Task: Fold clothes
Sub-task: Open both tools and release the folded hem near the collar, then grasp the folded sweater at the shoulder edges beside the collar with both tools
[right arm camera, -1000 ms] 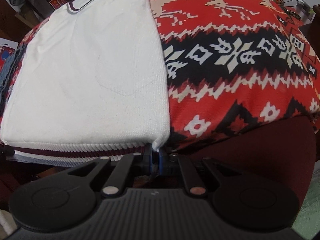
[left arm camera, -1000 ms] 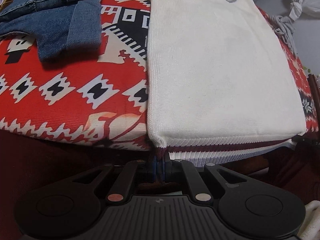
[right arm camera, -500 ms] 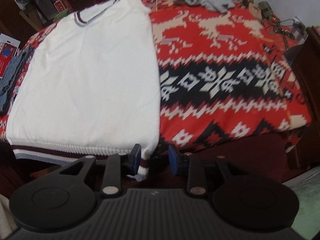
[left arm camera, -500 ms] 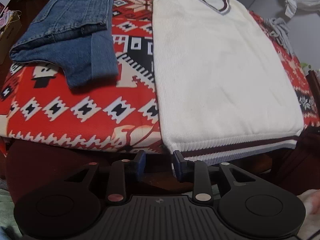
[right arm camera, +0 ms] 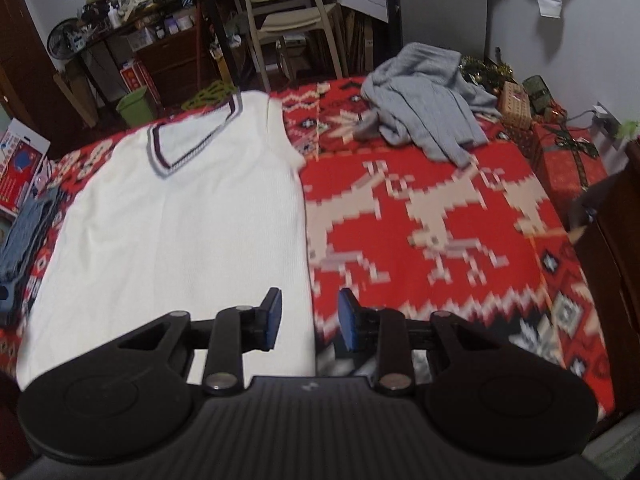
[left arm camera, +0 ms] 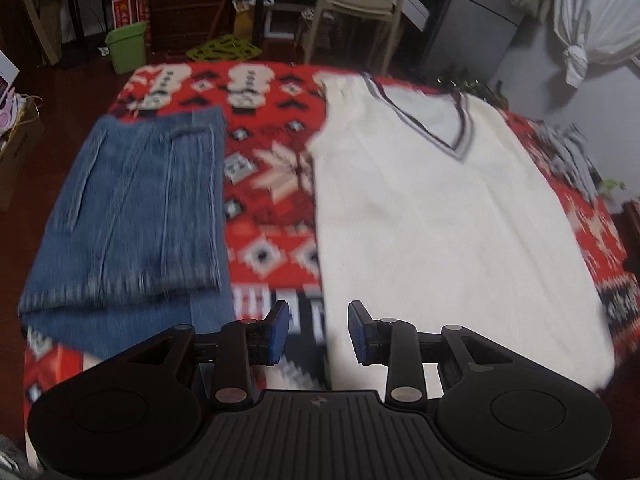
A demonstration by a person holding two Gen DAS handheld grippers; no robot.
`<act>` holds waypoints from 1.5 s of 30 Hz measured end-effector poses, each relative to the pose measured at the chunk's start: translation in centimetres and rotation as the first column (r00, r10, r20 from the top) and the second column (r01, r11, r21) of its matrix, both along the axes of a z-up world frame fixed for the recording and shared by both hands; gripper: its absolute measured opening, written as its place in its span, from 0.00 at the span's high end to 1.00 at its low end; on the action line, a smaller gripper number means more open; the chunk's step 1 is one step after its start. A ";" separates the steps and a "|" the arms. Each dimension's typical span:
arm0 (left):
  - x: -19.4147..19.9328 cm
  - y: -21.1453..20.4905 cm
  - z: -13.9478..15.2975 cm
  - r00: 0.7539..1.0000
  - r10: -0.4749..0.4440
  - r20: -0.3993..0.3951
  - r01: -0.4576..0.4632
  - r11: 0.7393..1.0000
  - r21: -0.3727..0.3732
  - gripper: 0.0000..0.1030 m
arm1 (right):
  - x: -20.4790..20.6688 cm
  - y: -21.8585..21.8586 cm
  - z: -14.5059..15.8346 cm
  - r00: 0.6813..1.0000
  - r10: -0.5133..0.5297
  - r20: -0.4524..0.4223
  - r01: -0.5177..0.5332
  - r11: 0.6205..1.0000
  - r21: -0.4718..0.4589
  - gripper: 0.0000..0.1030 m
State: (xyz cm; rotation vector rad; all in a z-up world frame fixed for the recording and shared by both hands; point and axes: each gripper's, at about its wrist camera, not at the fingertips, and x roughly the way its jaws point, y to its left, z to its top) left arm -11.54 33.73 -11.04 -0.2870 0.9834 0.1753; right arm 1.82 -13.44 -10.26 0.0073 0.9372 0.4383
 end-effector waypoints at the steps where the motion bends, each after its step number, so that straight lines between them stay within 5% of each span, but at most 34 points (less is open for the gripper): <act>1: 1.1 0.7 -0.2 1.000 0.000 0.005 0.000 1.000 0.002 0.69 | 1.3 0.6 -0.5 1.000 -0.003 0.004 0.003 1.000 0.013 0.67; 14: 10.7 5.7 -2.8 0.997 0.037 0.060 -0.034 0.998 -0.046 0.64 | 14.6 6.9 -7.1 0.999 -0.043 -0.011 0.044 0.995 0.094 0.68; 20: 12.4 5.7 -4.0 0.998 0.016 0.054 -0.012 0.998 -0.063 0.64 | 15.2 8.5 -8.6 0.999 -0.039 -0.005 0.039 0.999 0.019 0.68; 25: 13.3 5.7 -4.9 0.998 -0.002 0.062 0.010 0.993 -0.117 0.64 | 14.0 10.6 -8.5 0.996 0.061 0.061 -0.055 0.994 -0.099 0.68; 28: 13.7 6.0 -5.1 0.997 -0.003 0.071 0.016 0.983 -0.185 0.67 | 14.3 10.9 -8.4 0.996 0.067 0.052 -0.062 0.993 -0.101 0.78; 29: 13.8 5.8 -5.1 0.998 -0.009 0.066 0.021 0.983 -0.181 0.69 | 14.4 11.0 -8.4 0.996 0.069 0.049 -0.064 0.993 -0.101 0.80; 30: 14.0 5.6 -5.2 0.998 -0.018 0.058 0.028 0.985 -0.169 0.88 | 14.5 11.0 -8.3 0.996 0.072 0.048 -0.067 0.992 -0.104 0.82; 31: 14.2 5.4 -5.2 0.998 -0.027 0.050 0.034 0.987 -0.157 0.94 | 14.5 11.1 -8.2 0.996 0.075 0.047 -0.069 0.992 -0.106 0.83; 35: 14.2 2.5 -4.2 0.991 -0.123 0.043 0.120 0.990 0.072 0.95 | 14.2 11.5 -8.0 0.992 0.092 0.081 -0.078 0.984 -0.161 0.96; 38: 14.0 1.8 -3.9 0.989 -0.142 0.035 0.134 0.976 0.175 0.95 | 14.6 10.7 -8.1 0.994 0.067 0.086 -0.053 0.986 -0.156 0.96; 45: 13.8 2.8 -4.6 0.993 -0.115 0.036 0.108 0.982 0.157 0.93 | 15.2 9.4 -8.2 0.996 0.039 0.081 -0.028 0.992 -0.125 0.93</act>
